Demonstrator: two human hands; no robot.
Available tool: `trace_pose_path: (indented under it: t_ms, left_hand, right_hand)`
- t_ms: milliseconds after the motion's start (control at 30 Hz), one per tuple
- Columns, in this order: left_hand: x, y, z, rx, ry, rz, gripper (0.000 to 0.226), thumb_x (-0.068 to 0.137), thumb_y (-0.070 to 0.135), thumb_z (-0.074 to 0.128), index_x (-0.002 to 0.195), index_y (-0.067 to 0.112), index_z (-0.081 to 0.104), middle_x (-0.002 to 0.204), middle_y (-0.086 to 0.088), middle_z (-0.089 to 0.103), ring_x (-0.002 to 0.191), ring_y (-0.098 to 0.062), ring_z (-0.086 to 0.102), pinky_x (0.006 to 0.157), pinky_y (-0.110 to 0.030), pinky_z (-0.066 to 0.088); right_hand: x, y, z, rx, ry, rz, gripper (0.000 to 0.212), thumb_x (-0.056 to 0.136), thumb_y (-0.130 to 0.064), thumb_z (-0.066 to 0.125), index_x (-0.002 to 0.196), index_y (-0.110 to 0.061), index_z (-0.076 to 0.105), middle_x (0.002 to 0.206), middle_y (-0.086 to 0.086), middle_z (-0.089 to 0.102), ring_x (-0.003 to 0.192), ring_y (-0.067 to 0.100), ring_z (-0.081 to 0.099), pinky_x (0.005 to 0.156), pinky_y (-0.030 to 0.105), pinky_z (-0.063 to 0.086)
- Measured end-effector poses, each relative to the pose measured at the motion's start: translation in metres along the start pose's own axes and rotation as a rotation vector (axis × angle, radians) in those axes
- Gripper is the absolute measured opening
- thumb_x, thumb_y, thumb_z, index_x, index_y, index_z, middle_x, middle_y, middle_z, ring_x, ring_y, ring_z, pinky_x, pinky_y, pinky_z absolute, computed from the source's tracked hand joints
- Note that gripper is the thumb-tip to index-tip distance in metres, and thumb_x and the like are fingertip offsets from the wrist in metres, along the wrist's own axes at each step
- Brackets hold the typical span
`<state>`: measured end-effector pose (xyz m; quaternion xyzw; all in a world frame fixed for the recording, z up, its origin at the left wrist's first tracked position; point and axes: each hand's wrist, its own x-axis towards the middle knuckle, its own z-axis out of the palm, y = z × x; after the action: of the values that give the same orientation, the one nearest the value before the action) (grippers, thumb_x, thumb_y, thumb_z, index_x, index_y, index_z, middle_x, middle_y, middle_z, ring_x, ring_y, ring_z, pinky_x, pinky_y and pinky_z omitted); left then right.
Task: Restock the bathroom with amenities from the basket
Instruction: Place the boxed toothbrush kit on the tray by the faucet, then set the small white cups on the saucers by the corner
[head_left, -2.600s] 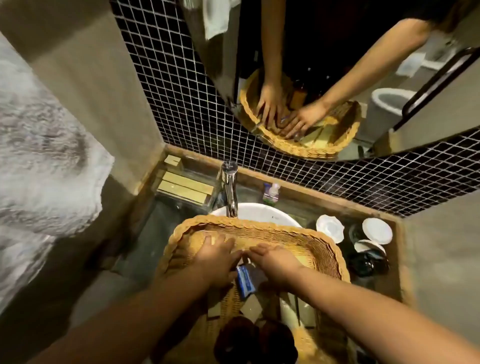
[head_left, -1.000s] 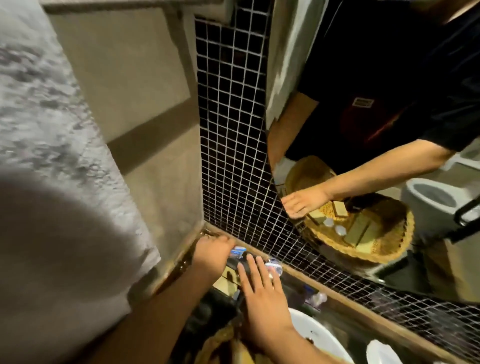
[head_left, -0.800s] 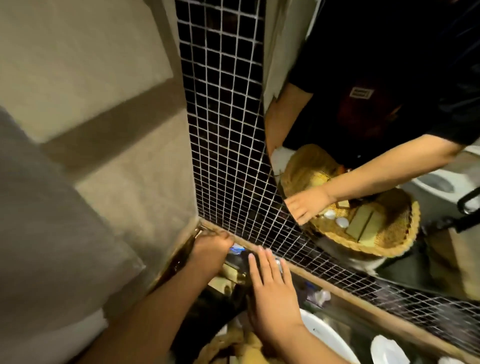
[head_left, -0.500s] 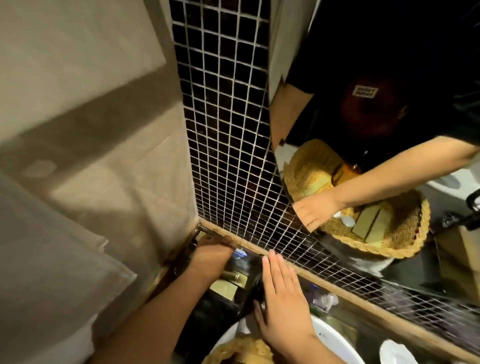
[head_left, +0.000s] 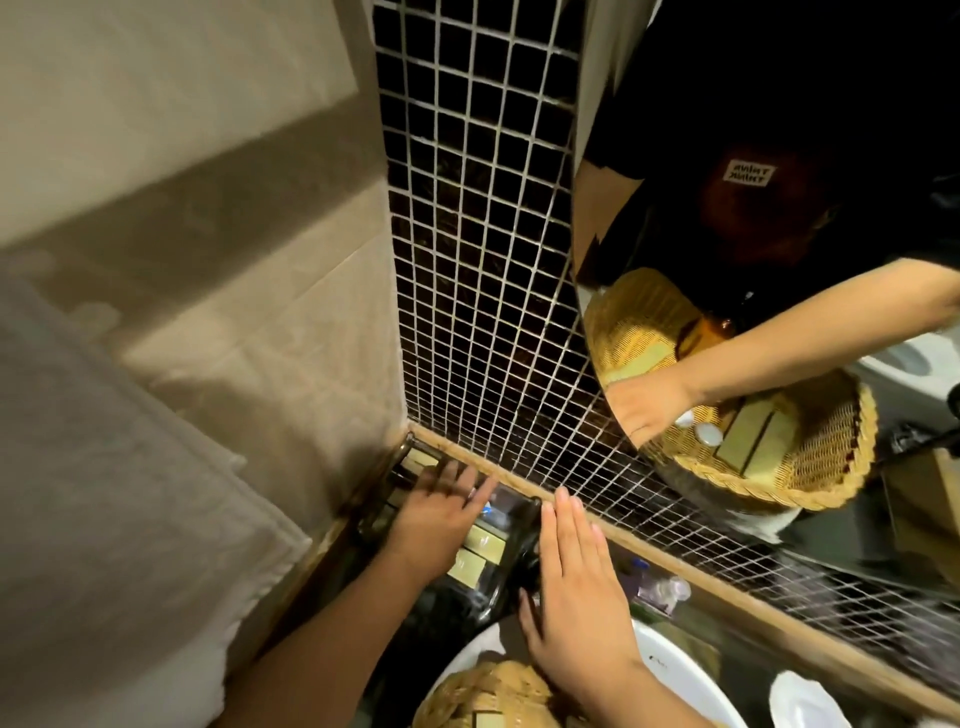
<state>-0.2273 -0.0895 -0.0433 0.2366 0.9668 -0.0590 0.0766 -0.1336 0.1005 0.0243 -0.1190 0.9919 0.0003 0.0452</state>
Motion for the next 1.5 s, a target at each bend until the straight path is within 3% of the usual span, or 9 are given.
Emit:
trace_pose_path:
  t_ms: [133,300,500,667,833,967,1067,1333,1500]
  left_hand:
    - [-0.024,0.005,0.011,0.004,-0.005,-0.026,0.123,0.078,0.028,0.070,0.148,0.021,-0.030,0.158,-0.018,-0.026,0.144,-0.040,-0.019,0.116,-0.055,0.007]
    - [-0.036,0.011,0.020,-0.015,-0.068,-0.060,0.129,0.074,0.035,0.075,0.148,0.021,-0.030,0.153,-0.016,-0.036,0.139,-0.039,-0.028,0.113,-0.060,0.011]
    - [-0.025,0.009,0.006,-0.009,-0.132,-0.064,0.117,0.078,0.029,0.070,0.151,0.027,-0.021,0.162,-0.011,-0.017,0.145,-0.040,-0.018,0.111,-0.063,0.016]
    - [-0.022,0.013,-0.035,-0.007,-0.060,-0.053,0.108,0.082,0.026,0.070,0.153,0.034,-0.011,0.164,-0.005,-0.007,0.149,-0.034,-0.006,0.115,-0.063,0.012]
    - [-0.047,0.037,-0.109,-0.122,0.166,-0.039,0.074,0.090,0.033,0.053,0.154,0.035,0.016,0.164,0.000,0.014,0.149,-0.026,0.008,0.117,-0.055,0.017]
    - [-0.086,0.074,-0.146,-0.159,0.294,0.109,0.055,0.088,0.044,0.051,0.141,0.031,0.046,0.151,0.001,0.042,0.142,-0.023,0.029,0.112,-0.051,0.025]
    - [-0.119,0.104,-0.147,-0.155,0.342,0.314,0.054,0.084,0.049,0.055,0.134,0.028,0.055,0.142,0.000,0.052,0.135,-0.024,0.039,0.107,-0.047,0.030]
    - [-0.167,0.152,-0.100,-0.058,0.071,0.566,0.060,0.087,0.055,0.048,0.142,0.030,0.043,0.144,0.000,0.046,0.133,-0.022,0.038,0.106,-0.046,0.033]
    - [-0.176,0.168,-0.066,-0.059,-0.129,0.558,0.068,0.083,0.057,0.055,0.145,0.036,0.035,0.145,0.001,0.044,0.132,-0.024,0.039,0.105,-0.047,0.030]
  right_hand:
    - [-0.002,0.000,-0.005,-0.030,-0.033,-0.001,0.093,0.082,-0.037,0.051,0.153,0.003,0.005,0.162,0.022,-0.006,0.150,0.038,-0.006,0.117,0.049,0.001]
    - [-0.002,-0.001,-0.007,-0.071,-0.054,0.009,0.093,0.084,-0.037,0.045,0.152,0.002,-0.006,0.161,0.022,-0.016,0.148,0.038,-0.017,0.116,0.048,-0.010]
    - [-0.001,-0.006,-0.004,-0.066,-0.112,0.046,0.096,0.086,-0.039,0.037,0.147,-0.001,-0.026,0.157,0.021,-0.030,0.144,0.036,-0.031,0.120,0.050,-0.011]
    - [-0.011,-0.002,-0.017,-0.079,-0.096,0.047,0.090,0.090,-0.038,0.041,0.153,-0.006,-0.014,0.163,0.016,-0.016,0.150,0.032,-0.016,0.121,0.050,-0.006]
    - [-0.056,0.013,-0.048,-0.098,-0.062,0.094,0.085,0.093,-0.049,0.038,0.157,-0.012,-0.004,0.166,0.012,-0.004,0.151,0.032,-0.002,0.121,0.052,0.004]
    - [-0.109,0.033,-0.063,-0.129,-0.063,0.124,0.080,0.093,-0.055,0.028,0.157,-0.022,-0.008,0.166,0.010,0.003,0.150,0.035,0.007,0.119,0.055,0.010]
    - [-0.155,0.044,-0.060,-0.140,-0.133,0.132,0.079,0.094,-0.057,0.026,0.157,-0.024,-0.008,0.166,0.010,0.008,0.150,0.035,0.012,0.118,0.054,0.014]
    - [-0.242,0.048,-0.010,-0.070,-0.492,0.033,0.079,0.097,-0.048,0.041,0.155,-0.032,-0.010,0.166,0.007,-0.001,0.147,0.036,0.020,0.115,0.053,0.022]
    - [-0.250,0.047,0.011,-0.159,-0.680,-0.014,0.094,0.093,-0.036,0.062,0.156,-0.033,-0.007,0.166,0.003,-0.008,0.150,0.031,0.012,0.116,0.048,0.024]
